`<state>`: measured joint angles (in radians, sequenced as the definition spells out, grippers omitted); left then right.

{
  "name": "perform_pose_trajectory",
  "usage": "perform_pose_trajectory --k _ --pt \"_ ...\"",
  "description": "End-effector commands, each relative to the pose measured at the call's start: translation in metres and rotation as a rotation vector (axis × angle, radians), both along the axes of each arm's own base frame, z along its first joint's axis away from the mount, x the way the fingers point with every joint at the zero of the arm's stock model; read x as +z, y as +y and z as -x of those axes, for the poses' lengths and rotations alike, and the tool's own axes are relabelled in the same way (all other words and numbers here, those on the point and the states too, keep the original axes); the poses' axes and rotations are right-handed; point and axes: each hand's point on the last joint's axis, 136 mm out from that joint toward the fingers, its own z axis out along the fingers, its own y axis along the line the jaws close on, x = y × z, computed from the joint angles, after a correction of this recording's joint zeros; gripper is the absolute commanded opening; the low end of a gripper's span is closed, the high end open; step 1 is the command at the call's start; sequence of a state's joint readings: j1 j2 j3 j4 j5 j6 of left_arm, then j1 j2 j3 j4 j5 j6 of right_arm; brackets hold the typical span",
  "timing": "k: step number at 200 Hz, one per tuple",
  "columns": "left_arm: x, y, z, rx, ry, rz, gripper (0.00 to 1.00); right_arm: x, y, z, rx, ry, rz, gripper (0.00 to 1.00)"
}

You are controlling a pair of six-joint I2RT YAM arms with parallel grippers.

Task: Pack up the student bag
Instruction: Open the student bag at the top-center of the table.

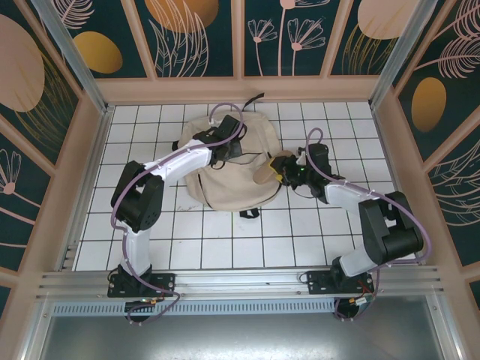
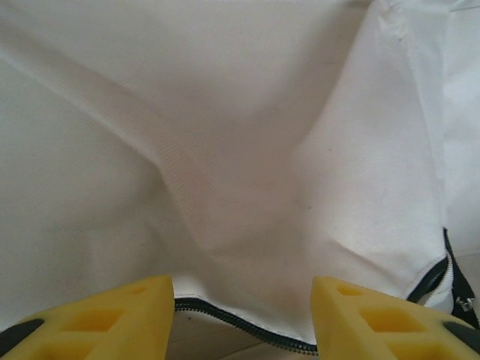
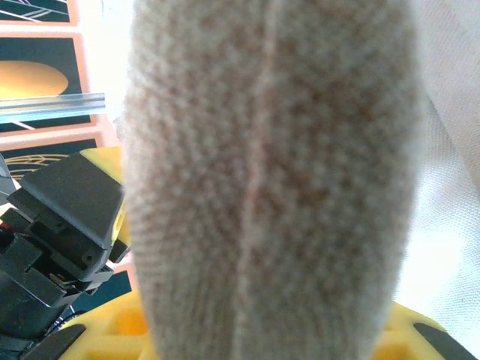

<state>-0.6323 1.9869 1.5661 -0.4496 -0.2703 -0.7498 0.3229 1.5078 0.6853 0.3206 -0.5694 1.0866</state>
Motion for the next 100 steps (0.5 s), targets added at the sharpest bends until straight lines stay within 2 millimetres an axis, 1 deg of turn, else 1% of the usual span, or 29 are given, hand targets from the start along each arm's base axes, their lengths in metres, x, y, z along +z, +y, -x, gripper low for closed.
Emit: perform_pose_trajectory --k 1,26,47,78,95,100 --pt "0.0 0.002 -0.009 0.031 -0.016 0.04 0.44 0.018 0.016 -0.009 0.041 -0.063 -0.041 0.24" --pt "0.0 -0.001 -0.014 0.03 -0.029 0.059 0.37 0.02 0.029 -0.005 0.097 -0.079 -0.054 0.24" --pt "-0.002 -0.002 -0.02 0.03 -0.027 0.063 0.36 0.02 0.036 -0.002 0.132 -0.082 -0.06 0.24" --pt "-0.007 -0.002 -0.028 0.031 -0.022 0.055 0.35 0.018 0.039 -0.001 0.141 -0.075 -0.063 0.24" --pt "-0.01 -0.001 -0.031 0.033 -0.019 0.051 0.32 0.018 0.041 -0.001 0.146 -0.074 -0.065 0.23" --pt "-0.011 -0.002 -0.031 0.033 -0.019 0.051 0.29 0.018 0.042 -0.001 0.148 -0.074 -0.066 0.23"
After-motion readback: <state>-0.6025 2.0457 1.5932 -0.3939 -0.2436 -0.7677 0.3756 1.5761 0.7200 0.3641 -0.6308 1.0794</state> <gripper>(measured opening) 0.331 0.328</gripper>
